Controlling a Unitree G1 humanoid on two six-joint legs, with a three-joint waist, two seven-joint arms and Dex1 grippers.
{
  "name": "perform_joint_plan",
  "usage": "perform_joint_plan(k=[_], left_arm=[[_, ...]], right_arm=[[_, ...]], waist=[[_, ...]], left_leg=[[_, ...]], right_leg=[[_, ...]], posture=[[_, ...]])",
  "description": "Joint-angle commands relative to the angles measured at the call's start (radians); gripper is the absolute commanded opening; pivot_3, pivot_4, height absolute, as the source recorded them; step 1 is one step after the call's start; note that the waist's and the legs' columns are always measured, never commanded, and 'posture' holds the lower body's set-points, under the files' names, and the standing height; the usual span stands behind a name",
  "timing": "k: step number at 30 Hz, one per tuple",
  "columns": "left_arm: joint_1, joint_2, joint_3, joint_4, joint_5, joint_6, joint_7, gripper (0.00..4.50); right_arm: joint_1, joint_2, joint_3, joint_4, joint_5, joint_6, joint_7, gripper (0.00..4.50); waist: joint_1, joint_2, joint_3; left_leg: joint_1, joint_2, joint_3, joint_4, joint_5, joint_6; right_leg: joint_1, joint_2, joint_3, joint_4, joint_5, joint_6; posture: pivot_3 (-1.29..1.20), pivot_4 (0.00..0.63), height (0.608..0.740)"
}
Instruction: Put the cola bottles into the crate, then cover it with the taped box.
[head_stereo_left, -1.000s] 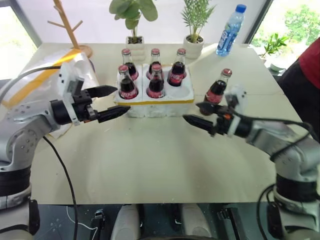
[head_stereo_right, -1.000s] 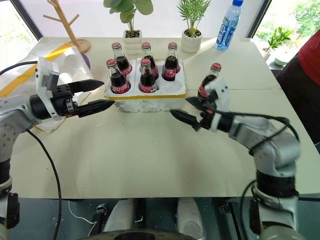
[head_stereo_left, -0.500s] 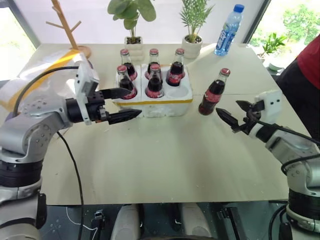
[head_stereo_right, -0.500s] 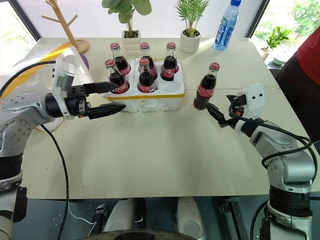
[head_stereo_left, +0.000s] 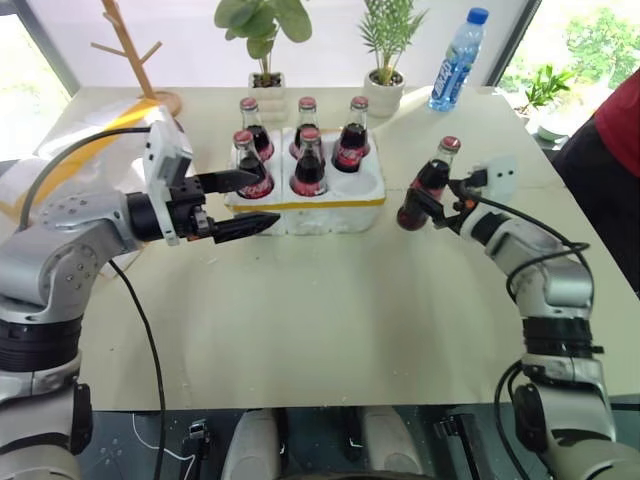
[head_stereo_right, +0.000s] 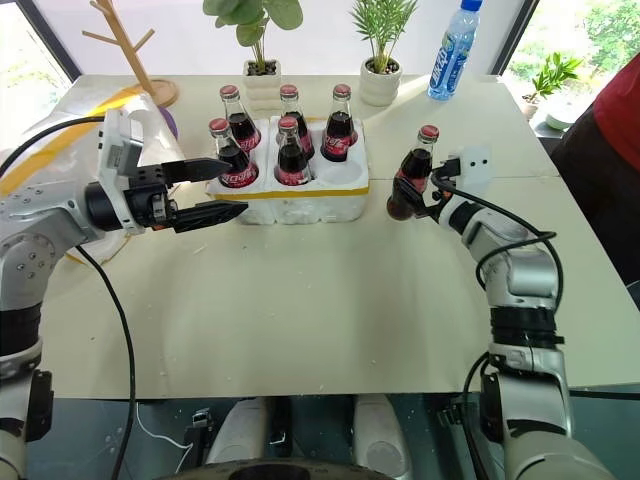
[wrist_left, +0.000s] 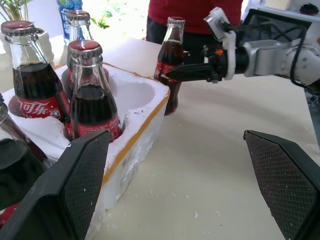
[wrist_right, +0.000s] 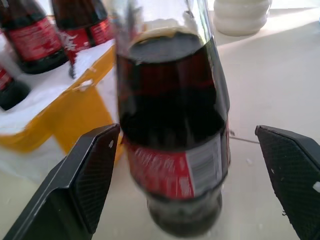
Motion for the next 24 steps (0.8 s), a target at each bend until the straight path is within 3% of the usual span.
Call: perform_joint_plan(k=[1, 3, 7, 13, 20, 24], left_arm=[[-0.010, 0.018, 0.036, -0.016, 0.001, -0.013, 0.002, 4.50], [-0.010, 0.020, 0.038, -0.017, 0.001, -0.014, 0.004, 4.50], [-0.009, 0.027, 0.045, -0.019, -0.001, -0.012, 0.008, 4.50], [0.018, 0.031, 0.064, -0.034, -0.005, -0.010, 0.019, 4.50], [0.016, 0.018, 0.057, -0.043, -0.010, -0.008, 0.037, 4.50], [0.018, 0.011, 0.054, -0.044, -0.006, -0.013, 0.046, 4.50]], right_arm=[[-0.066, 0.018, 0.010, 0.110, -0.034, -0.080, 0.016, 4.44], [-0.088, 0.022, 0.015, 0.160, -0.047, -0.107, 0.022, 4.22], [-0.089, 0.007, 0.007, 0.137, -0.047, -0.141, 0.047, 2.85], [-0.092, -0.024, -0.044, -0.064, 0.028, -0.116, 0.089, 2.88], [-0.261, 0.011, -0.055, -0.108, 0.133, -0.037, 0.107, 2.88], [-0.304, 0.038, 0.012, -0.070, 0.110, -0.012, 0.121, 2.88]], waist=[[0.001, 0.000, 0.000], [0.002, 0.000, 0.000], [0.002, 0.000, 0.000], [0.001, 0.005, 0.004], [-0.005, 0.006, 0.004], [-0.002, 0.006, 0.004]], left_leg=[[0.000, 0.000, 0.000, 0.000, 0.000, 0.000], [0.000, 0.000, 0.000, 0.000, 0.000, 0.000], [0.000, 0.000, 0.001, 0.000, 0.000, 0.000], [-0.002, 0.001, 0.001, 0.000, 0.000, 0.000], [-0.001, 0.001, 0.001, 0.000, 0.000, -0.001], [-0.001, 0.002, 0.001, 0.000, 0.000, -0.001]], right_leg=[[0.000, 0.000, 0.000, 0.000, 0.000, 0.000], [0.000, 0.000, 0.000, 0.000, 0.000, 0.000], [0.000, -0.001, 0.000, 0.000, 0.000, 0.000], [-0.002, -0.001, 0.000, 0.000, 0.000, 0.000], [-0.003, 0.001, 0.000, 0.001, 0.000, 0.000], [-0.002, 0.001, 0.000, 0.001, 0.000, 0.000]], posture=[[0.00, 0.150, 0.740], [0.00, 0.150, 0.740], [0.00, 0.150, 0.740], [0.00, 0.150, 0.740], [0.00, 0.150, 0.740], [0.00, 0.150, 0.740]])
